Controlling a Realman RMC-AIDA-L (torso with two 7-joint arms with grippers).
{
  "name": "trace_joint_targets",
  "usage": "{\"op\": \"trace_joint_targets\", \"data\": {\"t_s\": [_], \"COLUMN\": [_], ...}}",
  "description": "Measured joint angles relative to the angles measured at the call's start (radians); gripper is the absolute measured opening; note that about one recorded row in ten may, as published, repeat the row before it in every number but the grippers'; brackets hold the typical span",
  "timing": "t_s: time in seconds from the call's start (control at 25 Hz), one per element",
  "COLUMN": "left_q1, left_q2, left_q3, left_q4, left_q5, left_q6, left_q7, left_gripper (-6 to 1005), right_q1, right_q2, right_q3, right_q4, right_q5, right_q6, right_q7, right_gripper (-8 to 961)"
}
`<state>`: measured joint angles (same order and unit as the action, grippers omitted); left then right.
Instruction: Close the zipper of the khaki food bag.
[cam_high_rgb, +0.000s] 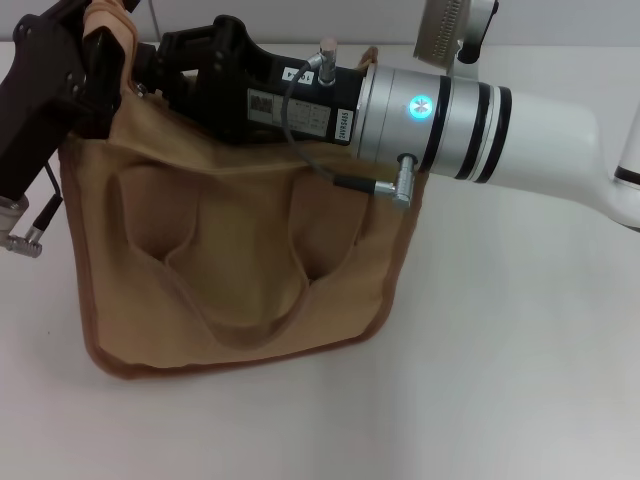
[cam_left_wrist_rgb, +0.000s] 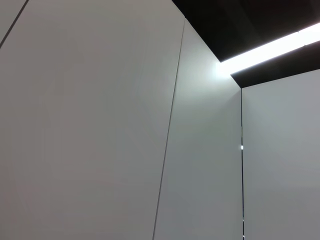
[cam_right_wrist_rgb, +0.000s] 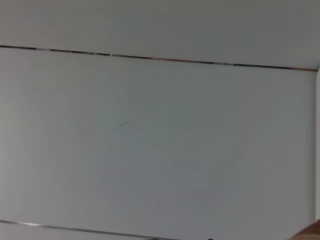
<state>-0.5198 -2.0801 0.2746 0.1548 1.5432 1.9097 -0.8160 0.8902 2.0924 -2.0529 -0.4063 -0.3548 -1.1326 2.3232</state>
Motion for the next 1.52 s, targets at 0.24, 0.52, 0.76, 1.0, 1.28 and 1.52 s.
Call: {"op": "trace_joint_targets", "data": {"t_s": [0.24, 0.52, 0.76, 1.0, 1.28, 1.52], "left_q1": [0.003, 0.004, 0.005, 0.008, 0.009, 0.009], "left_q2": [0.0, 0.0, 0.0, 0.0, 0.0, 0.0], "left_q3": [0.0, 0.0, 0.0, 0.0, -0.003, -0.005], "left_q4": [0.0, 0.0, 0.0, 0.0, 0.0, 0.0], "left_q5": [0.0, 0.0, 0.0, -0.002, -0.006, -0.006], "left_q6": [0.0, 0.0, -0.001, -0.002, -0.004, -0.011], "left_q7": [0.0, 0.0, 0.0, 0.0, 0.0, 0.0], "left_gripper": [22, 23, 23, 23, 23, 23], "right_q1": [-0.008, -0.024, -0.033, -0.05, -0.094, -0.207], "right_q2": [0.0, 0.0, 0.0, 0.0, 0.0, -0.007], "right_q3": [-0.001, 0.003, 0.007, 0.034, 0.066, 0.183], "right_q4": [0.007, 0.011, 0.012, 0.009, 0.017, -0.051], "right_q5": [0.001, -0.002, 0.0, 0.001, -0.003, -0.014], "right_q6": [0.001, -0.005, -0.009, -0.02, -0.07, -0.227], "right_q7": [-0.001, -0.032, -0.044, -0.089, -0.38, -1.052], "right_gripper": [115, 103, 19, -2, -2, 57]}}
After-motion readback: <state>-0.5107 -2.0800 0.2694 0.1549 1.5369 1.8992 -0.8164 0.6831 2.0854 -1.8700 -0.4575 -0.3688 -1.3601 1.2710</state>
